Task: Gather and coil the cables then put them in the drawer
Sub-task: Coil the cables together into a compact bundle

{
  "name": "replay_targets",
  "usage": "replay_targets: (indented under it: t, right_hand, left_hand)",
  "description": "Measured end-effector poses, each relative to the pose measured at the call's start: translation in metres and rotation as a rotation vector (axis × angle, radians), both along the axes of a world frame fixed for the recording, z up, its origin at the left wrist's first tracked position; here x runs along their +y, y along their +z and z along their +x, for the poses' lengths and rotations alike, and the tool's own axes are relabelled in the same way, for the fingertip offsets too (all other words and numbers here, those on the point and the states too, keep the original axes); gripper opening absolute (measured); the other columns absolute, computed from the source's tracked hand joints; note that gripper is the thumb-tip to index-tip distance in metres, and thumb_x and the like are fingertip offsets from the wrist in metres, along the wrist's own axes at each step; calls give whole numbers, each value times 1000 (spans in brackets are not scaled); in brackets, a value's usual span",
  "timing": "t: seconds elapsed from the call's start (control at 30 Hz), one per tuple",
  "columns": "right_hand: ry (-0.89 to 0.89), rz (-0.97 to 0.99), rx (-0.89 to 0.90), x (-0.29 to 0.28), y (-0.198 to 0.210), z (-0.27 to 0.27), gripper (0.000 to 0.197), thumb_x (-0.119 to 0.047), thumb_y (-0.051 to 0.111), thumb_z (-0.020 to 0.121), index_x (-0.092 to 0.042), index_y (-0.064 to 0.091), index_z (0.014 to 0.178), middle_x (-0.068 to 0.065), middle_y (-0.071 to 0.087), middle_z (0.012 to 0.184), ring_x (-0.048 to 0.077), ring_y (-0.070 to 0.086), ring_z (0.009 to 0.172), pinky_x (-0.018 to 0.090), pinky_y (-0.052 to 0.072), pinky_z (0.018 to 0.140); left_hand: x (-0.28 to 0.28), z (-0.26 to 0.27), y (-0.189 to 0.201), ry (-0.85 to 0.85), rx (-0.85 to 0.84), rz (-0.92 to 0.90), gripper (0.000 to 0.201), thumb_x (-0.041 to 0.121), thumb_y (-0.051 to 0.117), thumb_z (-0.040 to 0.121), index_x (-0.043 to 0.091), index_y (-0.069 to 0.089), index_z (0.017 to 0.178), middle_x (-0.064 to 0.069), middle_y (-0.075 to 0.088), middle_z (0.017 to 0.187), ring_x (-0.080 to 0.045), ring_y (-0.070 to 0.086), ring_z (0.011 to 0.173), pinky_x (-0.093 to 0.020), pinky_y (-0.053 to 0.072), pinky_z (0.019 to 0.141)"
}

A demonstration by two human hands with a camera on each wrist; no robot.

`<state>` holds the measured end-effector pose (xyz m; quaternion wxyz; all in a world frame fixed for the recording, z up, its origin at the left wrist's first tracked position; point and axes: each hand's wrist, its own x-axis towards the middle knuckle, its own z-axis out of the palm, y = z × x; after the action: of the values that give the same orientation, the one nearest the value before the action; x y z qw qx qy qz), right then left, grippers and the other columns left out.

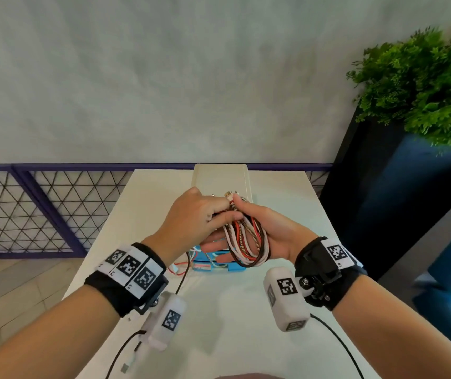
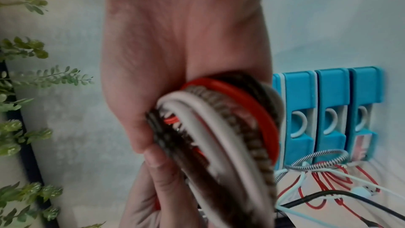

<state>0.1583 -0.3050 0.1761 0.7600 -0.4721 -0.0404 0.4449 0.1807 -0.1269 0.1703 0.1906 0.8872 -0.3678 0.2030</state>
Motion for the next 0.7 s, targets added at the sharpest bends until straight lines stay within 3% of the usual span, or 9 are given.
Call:
replay_targets:
  t: [0.1,0.17,0.27,0.37,0.43,0.57,0.7]
  right_hand:
    - [-18,-15,-19,3,-2,-2,63,-59,37,94,-4,65,100,17,69,96,21,69,76,34,58,70]
    - [-51,20,21,5,-3,-3,49,-59,41,93,-14,55,77,4,54,70,11,52,52,23,48,51]
    - [-66,10,1,7,-2,-1,43,-60,42,92,-23,49,70,-4,36,62,6,35,45,18,36,44]
    - [-101,-91,-91,2,0,3,48,-60,43,92,-17,61,78,-2,37,62,7,34,45,19,37,44]
    - [-102,-138,-153,0,5,4,51,-59,43,92,-14,61,79,-2,39,61,7,35,45,19,37,45]
    - [-92,-164,-188,-2,8,5,43,-51,43,96,-10,56,98,0,45,64,8,39,48,19,39,47]
    - [-66,-258,-312,-9,9,10,15,-19,50,100,-5,56,99,2,54,67,8,44,51,20,42,50]
  left_hand:
    - [3,0,0,-7,54,-7,39,60,41,89,30,48,64,12,42,47,-9,37,45,-12,28,65]
    - [2,3,2,2,212,-66,31,55,51,88,31,57,68,13,48,45,-7,44,45,-12,29,58]
    - [1,9,10,24,666,-146,37,51,55,87,20,58,67,12,48,45,-3,42,44,-17,30,50]
    - [7,10,18,-1,1274,-290,55,62,38,90,16,48,61,8,30,45,-8,25,40,-18,23,43]
    - [10,9,20,-48,1517,-406,59,64,31,91,16,46,60,8,25,43,-8,19,38,-20,16,43]
    - [11,8,19,-58,1496,-434,45,51,44,92,19,46,60,8,23,46,-8,17,42,-23,16,48]
    - [18,5,17,-113,1542,-517,41,51,43,91,20,53,66,10,27,48,-5,21,40,-20,21,47]
